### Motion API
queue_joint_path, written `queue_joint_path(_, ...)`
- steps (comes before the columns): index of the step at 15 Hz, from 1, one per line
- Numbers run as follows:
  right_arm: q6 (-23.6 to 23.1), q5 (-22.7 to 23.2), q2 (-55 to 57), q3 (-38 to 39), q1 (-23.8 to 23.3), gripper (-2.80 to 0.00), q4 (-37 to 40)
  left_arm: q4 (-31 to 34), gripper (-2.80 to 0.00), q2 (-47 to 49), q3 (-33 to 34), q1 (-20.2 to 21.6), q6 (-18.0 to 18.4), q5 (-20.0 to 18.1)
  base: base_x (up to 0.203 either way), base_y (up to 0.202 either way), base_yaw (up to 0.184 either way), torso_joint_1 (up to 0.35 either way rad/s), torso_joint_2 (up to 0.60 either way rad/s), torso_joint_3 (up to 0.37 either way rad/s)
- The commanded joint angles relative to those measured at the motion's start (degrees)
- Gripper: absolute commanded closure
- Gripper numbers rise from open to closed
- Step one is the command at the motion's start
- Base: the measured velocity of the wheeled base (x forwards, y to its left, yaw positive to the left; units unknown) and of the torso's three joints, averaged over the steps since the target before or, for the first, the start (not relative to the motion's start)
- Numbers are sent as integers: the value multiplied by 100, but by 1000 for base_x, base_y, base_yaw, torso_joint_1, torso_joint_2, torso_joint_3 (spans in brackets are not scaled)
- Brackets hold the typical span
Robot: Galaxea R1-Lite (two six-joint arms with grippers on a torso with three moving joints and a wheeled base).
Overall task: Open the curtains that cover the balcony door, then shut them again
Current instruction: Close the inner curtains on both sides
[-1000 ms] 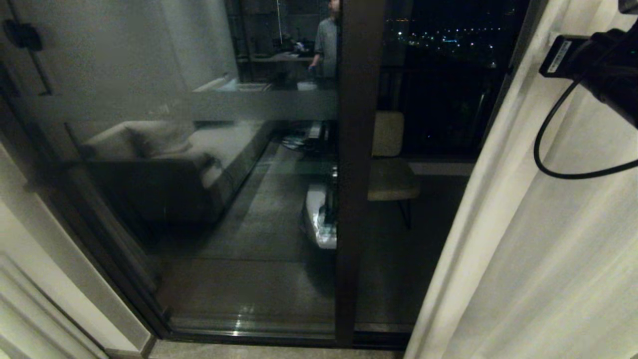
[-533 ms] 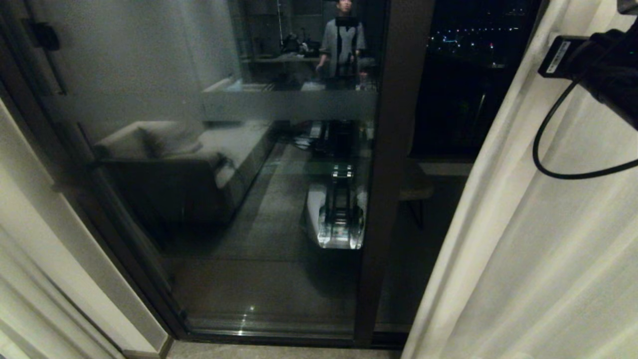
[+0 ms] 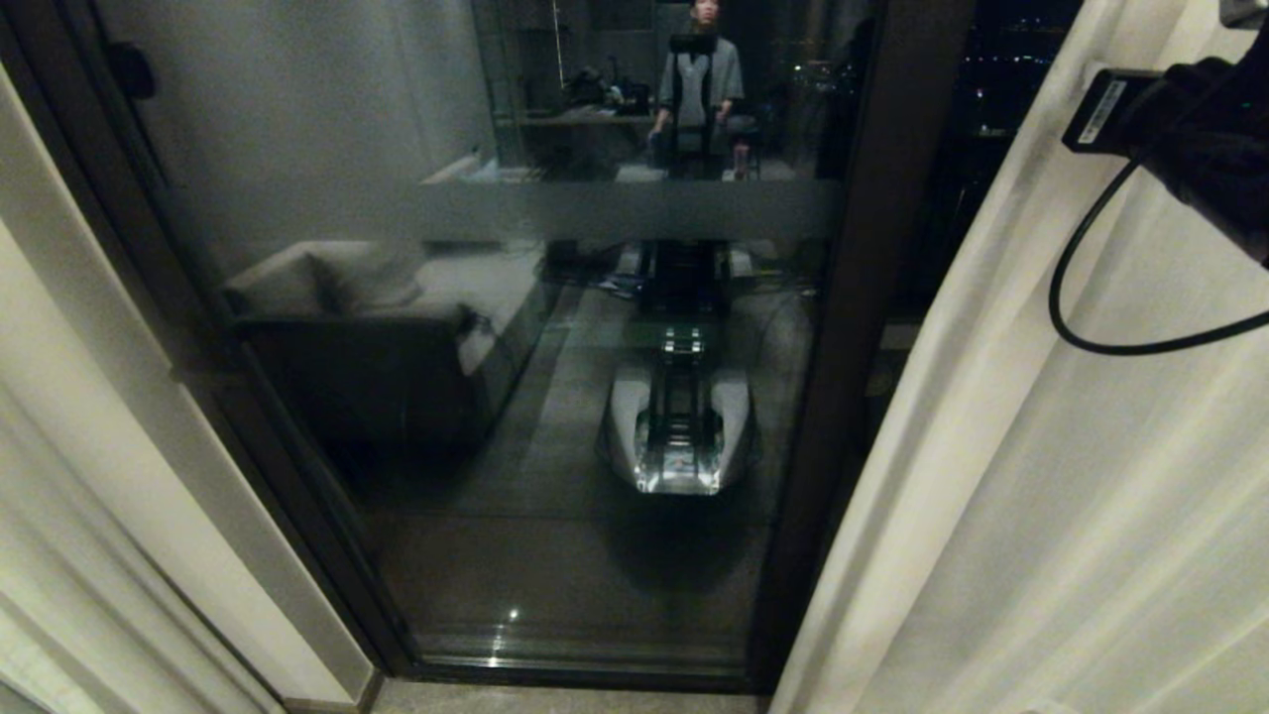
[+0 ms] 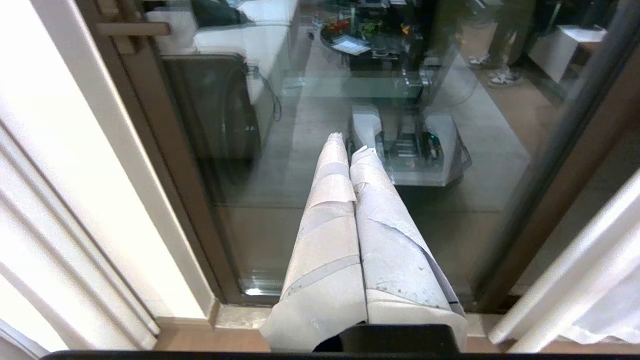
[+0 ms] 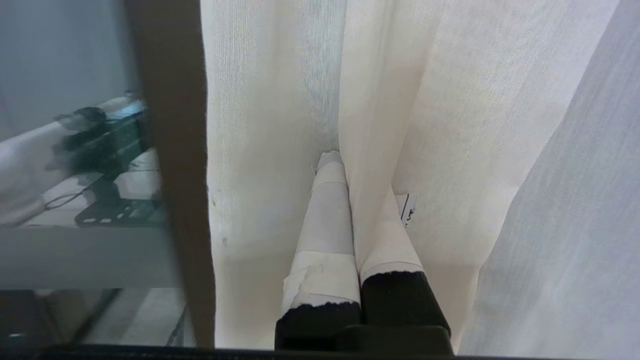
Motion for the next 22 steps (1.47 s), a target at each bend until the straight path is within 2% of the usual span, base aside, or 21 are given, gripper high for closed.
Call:
queue_joint_path(1, -4, -7, 0, 1, 24, 0, -19, -1, 0, -2, 0, 1, -1, 2, 0, 188, 1, 2, -1, 5)
queue_joint_path(16, -13, -7, -99, 79, 24, 0, -10, -1, 0, -2, 0, 1, 8, 2, 0, 189, 2, 4, 2, 2)
queue_joint_path(22, -30, -7, -96, 79, 33, 0, -17, -1, 0, -2, 0, 1, -1, -6, 0, 28, 0, 0, 1, 1)
